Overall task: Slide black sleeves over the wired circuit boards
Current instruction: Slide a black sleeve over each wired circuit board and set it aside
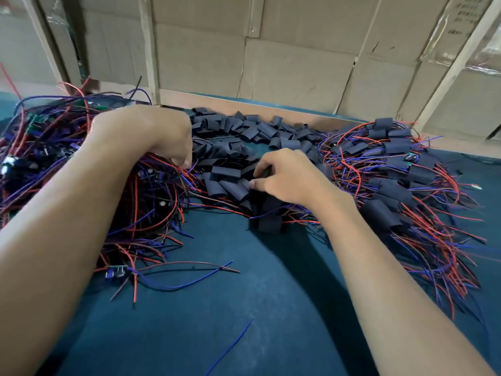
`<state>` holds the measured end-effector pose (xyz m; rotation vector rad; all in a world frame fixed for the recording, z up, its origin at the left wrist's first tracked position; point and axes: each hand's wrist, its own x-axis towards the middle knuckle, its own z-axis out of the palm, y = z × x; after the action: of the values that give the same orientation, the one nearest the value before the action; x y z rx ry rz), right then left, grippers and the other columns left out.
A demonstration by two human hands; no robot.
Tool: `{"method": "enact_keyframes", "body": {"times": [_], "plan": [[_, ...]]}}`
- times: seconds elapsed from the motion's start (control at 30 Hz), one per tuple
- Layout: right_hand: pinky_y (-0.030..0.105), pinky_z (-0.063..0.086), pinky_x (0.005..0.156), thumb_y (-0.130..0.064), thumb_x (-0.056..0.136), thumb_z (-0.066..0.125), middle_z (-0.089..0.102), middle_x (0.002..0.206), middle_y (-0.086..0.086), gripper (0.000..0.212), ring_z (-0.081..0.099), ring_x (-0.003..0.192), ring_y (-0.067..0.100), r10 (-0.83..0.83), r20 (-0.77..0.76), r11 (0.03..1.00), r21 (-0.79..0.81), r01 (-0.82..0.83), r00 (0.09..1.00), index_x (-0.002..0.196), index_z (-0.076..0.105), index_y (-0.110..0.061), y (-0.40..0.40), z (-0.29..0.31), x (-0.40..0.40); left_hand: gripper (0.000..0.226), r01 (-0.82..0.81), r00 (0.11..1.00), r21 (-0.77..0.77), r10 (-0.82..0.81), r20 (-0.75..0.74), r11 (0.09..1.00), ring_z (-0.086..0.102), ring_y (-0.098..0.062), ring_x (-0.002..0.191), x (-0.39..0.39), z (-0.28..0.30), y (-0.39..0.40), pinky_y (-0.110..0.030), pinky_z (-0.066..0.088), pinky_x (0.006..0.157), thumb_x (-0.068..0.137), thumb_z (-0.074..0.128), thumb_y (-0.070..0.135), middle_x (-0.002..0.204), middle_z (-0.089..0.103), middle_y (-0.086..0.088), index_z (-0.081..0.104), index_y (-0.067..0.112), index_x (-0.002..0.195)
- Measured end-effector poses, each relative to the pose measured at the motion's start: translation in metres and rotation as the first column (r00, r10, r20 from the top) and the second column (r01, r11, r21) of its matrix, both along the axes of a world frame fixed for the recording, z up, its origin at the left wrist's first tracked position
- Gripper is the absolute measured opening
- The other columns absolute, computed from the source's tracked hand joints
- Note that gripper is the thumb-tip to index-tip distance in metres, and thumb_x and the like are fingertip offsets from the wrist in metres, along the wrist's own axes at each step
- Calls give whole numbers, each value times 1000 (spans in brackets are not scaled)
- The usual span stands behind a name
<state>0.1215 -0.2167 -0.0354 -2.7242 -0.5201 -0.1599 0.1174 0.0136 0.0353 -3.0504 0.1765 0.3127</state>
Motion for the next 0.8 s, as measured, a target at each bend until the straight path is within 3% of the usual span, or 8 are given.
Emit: {"method": "enact_keyframes", "body": {"times": [0.1, 0.33, 0.43, 0.57, 0.63, 0.7, 0.77, 0.8], "plan": [[11, 35, 57, -46, 89, 73, 52, 63, -22, 16, 51, 65, -5, -4, 34, 999, 46, 2, 999, 92, 75, -30, -6, 10, -1, 20, 15, 999, 2, -15, -46, 1000, 63, -22, 105, -4, 2, -1, -35, 48, 98, 88, 75, 28, 103, 71, 3, 77, 18, 106], [0, 34, 46, -30, 88, 77, 61, 55, -19, 11, 53, 51, -16, 1, -4, 995, 101, 0, 1000, 99, 75, -29, -16, 36, -9, 35, 34, 985, 35, -28, -168, 999, 55, -15, 108, -6, 1, -2, -32, 41, 96, 81, 78, 50, 102, 63, 17, 73, 33, 111], [0, 34, 48, -30, 90, 76, 55, 53, -40, 10, 52, 50, -20, 25, 10, 992, 126, -26, 1000, 99, 73, -28, -18, 45, -13, 27, 39, 979, 42, -30, -203, 998, 52, -14, 102, -6, 0, -2, -31, 40, 90, 77, 83, 44, 95, 57, 21, 73, 42, 102], [4, 36, 46, -33, 90, 75, 58, 55, -37, 5, 55, 51, -14, 24, 0, 992, 127, -24, 1000, 92, 74, -29, -15, 49, -19, 9, 38, 999, 104, -37, -20, 994, 51, -4, 77, -3, -8, -7, -26, 31, 56, 82, 79, 25, 78, 64, 19, 78, 34, 83], [14, 47, 54, -38, 89, 74, 68, 60, -20, 11, 64, 57, -3, -2, -45, 996, 93, 6, 999, 84, 73, -28, -11, 48, -22, 6, 53, 996, 86, -58, 64, 995, 52, -7, 76, -3, -7, -8, -24, 26, 54, 81, 81, 30, 76, 65, 19, 77, 34, 82], [31, 60, 62, -36, 89, 74, 74, 67, -4, 13, 72, 65, 14, -30, -115, 997, 66, 38, 993, 85, 74, -24, -8, 46, -23, 6, 115, 987, 40, -119, 112, 993, 59, -11, 79, -3, -4, -6, -25, 35, 57, 79, 83, 35, 79, 70, 15, 76, 35, 79], [32, 61, 60, -25, 90, 71, 75, 68, 0, 3, 72, 60, 16, -42, -143, 997, 56, 50, 989, 91, 72, -28, -8, 43, -22, 12, 196, 970, -30, -190, 150, 980, 61, -7, 75, -5, 0, -6, -27, 44, 65, 79, 82, 39, 74, 69, 19, 73, 40, 71], [27, 59, 56, -18, 90, 67, 75, 70, -1, 18, 70, 55, 12, -42, -131, 997, 61, 50, 991, 96, 71, -34, -8, 43, -21, 15, 236, 960, -95, -217, 178, 967, 61, -4, 73, -6, 1, -7, -28, 47, 68, 79, 82, 41, 70, 68, 21, 72, 43, 69]]}}
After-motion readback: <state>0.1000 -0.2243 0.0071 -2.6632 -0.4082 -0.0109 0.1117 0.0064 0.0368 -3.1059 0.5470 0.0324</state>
